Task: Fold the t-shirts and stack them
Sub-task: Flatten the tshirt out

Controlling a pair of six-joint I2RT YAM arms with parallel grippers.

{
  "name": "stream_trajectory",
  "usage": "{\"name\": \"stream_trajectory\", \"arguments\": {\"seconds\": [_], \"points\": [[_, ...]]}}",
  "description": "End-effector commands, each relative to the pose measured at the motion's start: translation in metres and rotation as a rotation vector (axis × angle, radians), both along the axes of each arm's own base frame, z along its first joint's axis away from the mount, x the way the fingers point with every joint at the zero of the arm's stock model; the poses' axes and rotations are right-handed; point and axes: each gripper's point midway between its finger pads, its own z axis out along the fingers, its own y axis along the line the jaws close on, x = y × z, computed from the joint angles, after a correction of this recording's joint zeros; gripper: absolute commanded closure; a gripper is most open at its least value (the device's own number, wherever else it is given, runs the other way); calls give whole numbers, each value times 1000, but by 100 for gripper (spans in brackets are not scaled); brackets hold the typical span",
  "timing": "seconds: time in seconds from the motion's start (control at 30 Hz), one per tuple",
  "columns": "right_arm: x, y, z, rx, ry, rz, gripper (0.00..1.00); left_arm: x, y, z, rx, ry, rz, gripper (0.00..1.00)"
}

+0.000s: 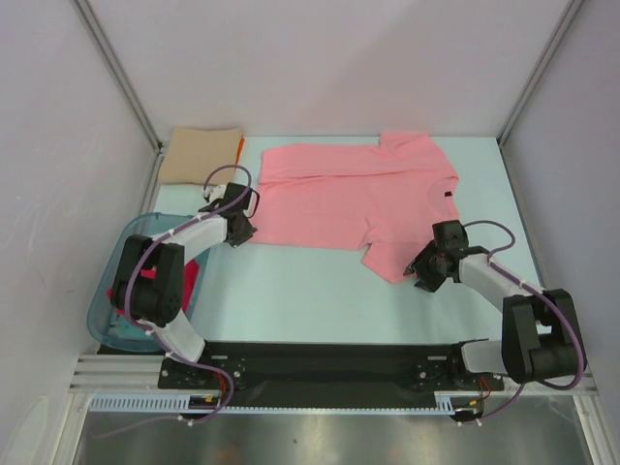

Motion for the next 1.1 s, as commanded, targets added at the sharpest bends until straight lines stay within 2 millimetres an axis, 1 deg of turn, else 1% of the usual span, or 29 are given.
{"name": "stream_trajectory", "arguments": {"seconds": [0.0,0.1,0.13,0.17,0.2,0.23,0.27,0.3,0.33,0.37,0.4,0.43,0.47,0.53,0.57,0.6,0.63,0.67,0.7,0.73,0.77,0.8,0.83,0.87,0.9,0.93,1.0,1.03,1.07], "points": [[13,2,-3,3,-20,-18,50,4,-3,20,-9,-64,-20,100],[10,-1,-11,-22,2,-17,55,-1,-3,22,-13,-67,-26,100],[9,-3,-11,-30,4,-16,59,-2,-3,23,-15,-71,-25,100],[7,-3,-9,-33,0,-13,65,-7,-2,20,-12,-63,-25,100],[2,-5,-9,-40,11,-4,78,-8,-1,22,-12,-68,-22,100],[-1,-6,-7,-49,9,-1,85,-10,0,27,-13,-81,-17,100],[-8,-9,-3,-59,18,-1,96,-14,2,25,-12,-76,-14,100],[-11,-11,0,-69,16,6,100,-16,2,27,-13,-82,-15,100],[-15,-13,4,-78,15,5,100,-17,2,30,-17,-90,-18,100],[-24,-15,12,-82,12,9,100,-21,4,30,-12,-80,-19,100],[-28,-14,16,-82,10,15,100,-24,4,30,-13,-78,-21,100],[-31,-19,19,-107,5,13,100,-25,3,32,-19,-85,-24,100],[-39,-20,22,-110,21,18,100,-29,4,34,-23,-89,-27,100],[-40,-17,30,-103,-5,45,100,-31,3,36,-28,-95,-35,100],[-33,-11,39,-79,-33,71,100,-32,3,39,-28,-97,-39,100],[-27,-5,36,-66,-19,104,100,-32,2,41,-30,-99,-44,100],[-17,-4,38,-71,-28,118,100,-31,1,42,-32,-102,-45,100],[0,-2,42,-77,-64,145,100,-29,0,45,-33,-108,-46,100],[24,11,47,-38,-71,187,99,-27,-3,47,-33,-113,-53,100],[43,16,51,-30,-101,209,96,-26,-4,47,-30,-111,-57,100],[63,20,52,-38,-131,249,91,-23,-6,49,-28,-113,-62,100],[99,28,83,-36,-215,272,87,-23,-10,48,-24,-106,-71,100],[112,29,64,-61,-162,295,82,-24,-10,48,-19,-100,-74,100],[119,25,66,-89,-144,320,68,-22,-12,49,-18,-103,-79,100],[134,26,80,-95,-164,334,64,-23,-15,47,-14,-97,-87,100],[129,21,72,-97,-107,345,62,-23,-15,48,-12,-96,-90,100],[122,17,77,-115,-112,363,55,-26,-15,47,-6,-94,-93,100],[105,14,67,-121,-81,368,53,-26,-15,49,-1,-100,-92,100],[99,11,81,-129,-127,362,52,-26,-14,49,1,-102,-91,100]]}}
